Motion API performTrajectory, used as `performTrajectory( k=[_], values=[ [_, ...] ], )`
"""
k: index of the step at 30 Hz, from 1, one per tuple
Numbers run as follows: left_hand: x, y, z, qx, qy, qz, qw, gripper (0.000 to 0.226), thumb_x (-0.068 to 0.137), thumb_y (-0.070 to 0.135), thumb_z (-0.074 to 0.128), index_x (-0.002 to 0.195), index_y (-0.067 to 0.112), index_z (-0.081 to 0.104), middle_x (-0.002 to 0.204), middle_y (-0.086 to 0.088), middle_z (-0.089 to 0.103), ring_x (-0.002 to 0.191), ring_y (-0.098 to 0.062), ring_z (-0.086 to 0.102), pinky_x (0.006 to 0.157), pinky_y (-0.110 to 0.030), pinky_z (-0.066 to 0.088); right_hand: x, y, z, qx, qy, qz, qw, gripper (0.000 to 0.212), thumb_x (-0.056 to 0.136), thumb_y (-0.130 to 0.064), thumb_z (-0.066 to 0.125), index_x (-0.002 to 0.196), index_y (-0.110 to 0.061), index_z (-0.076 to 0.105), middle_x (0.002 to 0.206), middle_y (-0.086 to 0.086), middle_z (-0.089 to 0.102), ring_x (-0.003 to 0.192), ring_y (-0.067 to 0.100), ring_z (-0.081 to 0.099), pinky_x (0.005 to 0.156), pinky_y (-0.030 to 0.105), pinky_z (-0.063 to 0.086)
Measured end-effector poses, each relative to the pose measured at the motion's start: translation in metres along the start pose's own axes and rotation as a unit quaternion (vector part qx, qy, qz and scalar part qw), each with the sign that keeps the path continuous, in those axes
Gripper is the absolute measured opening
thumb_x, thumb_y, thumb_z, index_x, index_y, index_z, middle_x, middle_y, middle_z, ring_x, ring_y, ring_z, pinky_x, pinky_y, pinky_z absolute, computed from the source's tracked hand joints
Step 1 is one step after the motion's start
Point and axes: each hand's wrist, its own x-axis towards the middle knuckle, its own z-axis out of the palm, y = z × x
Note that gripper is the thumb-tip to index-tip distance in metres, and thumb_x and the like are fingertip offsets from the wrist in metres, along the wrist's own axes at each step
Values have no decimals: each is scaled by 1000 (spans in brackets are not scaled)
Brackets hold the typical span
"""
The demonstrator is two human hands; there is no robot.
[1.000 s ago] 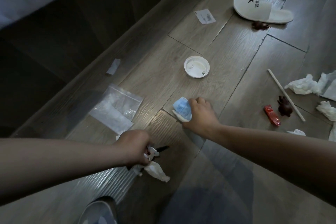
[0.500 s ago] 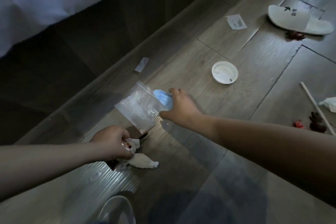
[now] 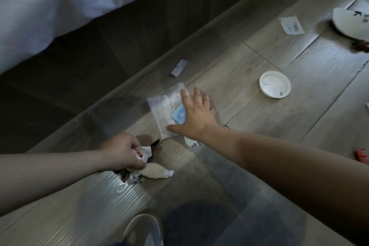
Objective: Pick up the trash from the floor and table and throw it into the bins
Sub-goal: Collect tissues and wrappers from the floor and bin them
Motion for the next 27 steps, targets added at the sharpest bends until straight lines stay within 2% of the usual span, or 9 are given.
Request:
performTrajectory(
  k=[3,7,11,16,20,22,27],
  values=[
    [3,-4,-1,-9,-7,-11,1000,28,55,40,81,70,20,70,68,5,69,66,-7,64,52,-22,45,9,-10,12,-58,-25,-42,997,114,72,-71,64,150,-39,-13,158,7,-26,142,44,-21,112,69,4],
    [3,-5,0,-16,-1,-12,1000,24,53,38,81,64,21,68,63,6,67,62,-6,63,48,-19,40,3,7,29,-171,-42,-74,982,101,77,-80,44,150,-40,-13,157,8,-28,142,43,-22,110,70,-1],
    [3,3,3,-19,-6,7,1000,24,54,36,81,64,19,68,64,5,67,64,-9,64,49,-19,41,-8,51,16,-172,-40,-66,982,99,78,-82,38,149,-40,-17,157,6,-28,143,40,-22,112,67,-1],
    [5,29,8,-18,-16,43,999,22,54,38,79,63,22,67,64,7,67,67,-9,64,54,-22,44,-39,97,-11,-137,-45,-57,988,104,73,-84,41,147,-43,-20,157,3,-29,143,37,-25,114,64,-3],
    [8,44,10,-16,-19,64,998,23,54,40,80,61,23,66,61,9,65,63,-7,62,52,-20,42,-68,111,-20,-51,-32,-24,998,120,68,-74,63,148,-39,-19,158,3,-27,145,34,-21,118,55,5],
    [9,48,10,-14,-17,67,997,23,54,39,80,60,22,65,59,8,64,60,-8,62,50,-19,39,-75,112,-20,-62,-52,-23,996,124,68,-67,71,149,-37,-19,157,5,-27,146,34,-15,118,50,11],
    [9,54,11,-1,-12,71,997,26,53,40,80,67,20,69,65,5,68,64,-10,64,54,-24,48,-63,108,-17,-86,-17,-7,996,125,64,-76,66,152,-32,-12,160,11,-5,145,37,9,114,51,26]
  ],
)
